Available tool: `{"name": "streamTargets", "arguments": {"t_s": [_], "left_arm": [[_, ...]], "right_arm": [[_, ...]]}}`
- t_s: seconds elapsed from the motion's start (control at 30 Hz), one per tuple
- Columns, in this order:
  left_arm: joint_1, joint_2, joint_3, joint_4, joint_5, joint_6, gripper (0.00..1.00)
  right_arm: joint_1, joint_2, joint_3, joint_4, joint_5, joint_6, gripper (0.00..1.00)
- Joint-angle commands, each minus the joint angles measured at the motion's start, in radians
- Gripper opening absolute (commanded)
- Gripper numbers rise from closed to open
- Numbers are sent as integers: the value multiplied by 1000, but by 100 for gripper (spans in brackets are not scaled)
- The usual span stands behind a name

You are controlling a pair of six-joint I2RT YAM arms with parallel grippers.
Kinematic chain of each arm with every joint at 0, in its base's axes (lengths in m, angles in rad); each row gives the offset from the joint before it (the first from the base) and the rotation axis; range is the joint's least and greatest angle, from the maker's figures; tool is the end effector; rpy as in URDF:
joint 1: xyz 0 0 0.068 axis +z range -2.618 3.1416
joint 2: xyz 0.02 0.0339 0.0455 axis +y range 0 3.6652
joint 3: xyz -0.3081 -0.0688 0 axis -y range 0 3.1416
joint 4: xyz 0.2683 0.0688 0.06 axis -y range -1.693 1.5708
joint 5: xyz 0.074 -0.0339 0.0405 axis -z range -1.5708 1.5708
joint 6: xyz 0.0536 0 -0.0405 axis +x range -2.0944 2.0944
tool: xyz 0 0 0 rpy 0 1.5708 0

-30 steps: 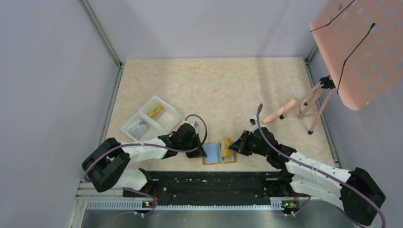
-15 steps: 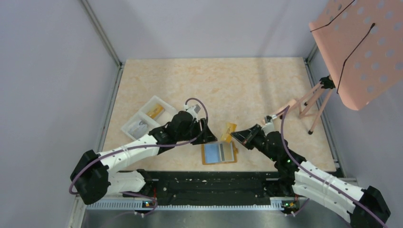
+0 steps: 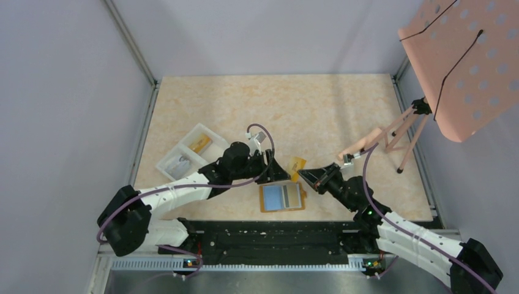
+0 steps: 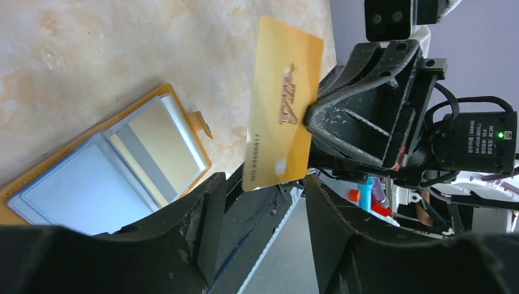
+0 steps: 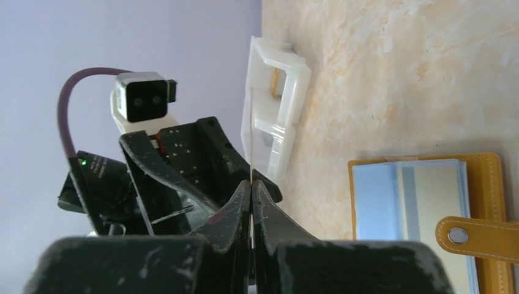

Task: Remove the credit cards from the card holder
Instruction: Remove the credit card from the card holder, then place the credit card in the storage box.

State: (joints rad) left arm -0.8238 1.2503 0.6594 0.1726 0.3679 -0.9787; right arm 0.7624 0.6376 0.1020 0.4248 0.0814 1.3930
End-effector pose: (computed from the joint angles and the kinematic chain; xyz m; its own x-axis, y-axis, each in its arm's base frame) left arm 0.1846 -0.2277 0.2559 -0.9074 -0.1596 -0.3888 0.2777 0.4666 -0.8398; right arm 0.1190 0.1076 0.1975 -0.6341 0.7508 -0.1846 -0.0327 0.2125 0.9766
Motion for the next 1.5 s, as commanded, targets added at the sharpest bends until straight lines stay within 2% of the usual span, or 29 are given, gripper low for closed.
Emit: {"name": "streamTargets", "arguments": {"t_s": [0.0, 0.13, 0.2, 0.37, 0.43, 0.5, 0.63, 0.8, 0.9, 1.03, 1.17, 1.47], "left_arm": [[-3, 25, -15, 115, 32, -32, 56], [-3, 28, -26, 153, 41, -51, 55], [-3, 27, -30, 170, 46, -58, 50], [-1, 32, -33, 192, 65, -70, 15], [-1, 31, -44, 205, 74, -74, 7], [-1, 25, -53, 208, 84, -75, 1], [-1, -1, -70, 199, 123, -55, 0], [0, -70, -85, 73, 132, 23, 0], [0, -106, -82, -17, 158, 82, 0], [-1, -142, -97, -71, 228, 109, 0], [0, -194, -114, -122, 235, 134, 0], [0, -227, -121, -152, 277, 156, 0]], "right_arm": [[-10, -1, -4, 128, -14, 3, 0], [-11, 8, -8, 136, -28, 0, 0], [-11, 21, -16, 166, -53, -12, 0], [-11, 70, -17, 217, -161, -97, 0], [-11, 77, -10, 209, -199, -148, 6], [-12, 73, 7, 157, -225, -229, 16], [-23, 55, 56, -10, -264, -395, 35], [-90, 41, 132, -158, -408, -537, 56], [-127, 41, 180, -216, -483, -610, 64], [-155, 94, 265, -272, -624, -703, 68], [-161, 159, 304, -258, -750, -749, 68], [-161, 303, 360, -173, -907, -780, 57]]}}
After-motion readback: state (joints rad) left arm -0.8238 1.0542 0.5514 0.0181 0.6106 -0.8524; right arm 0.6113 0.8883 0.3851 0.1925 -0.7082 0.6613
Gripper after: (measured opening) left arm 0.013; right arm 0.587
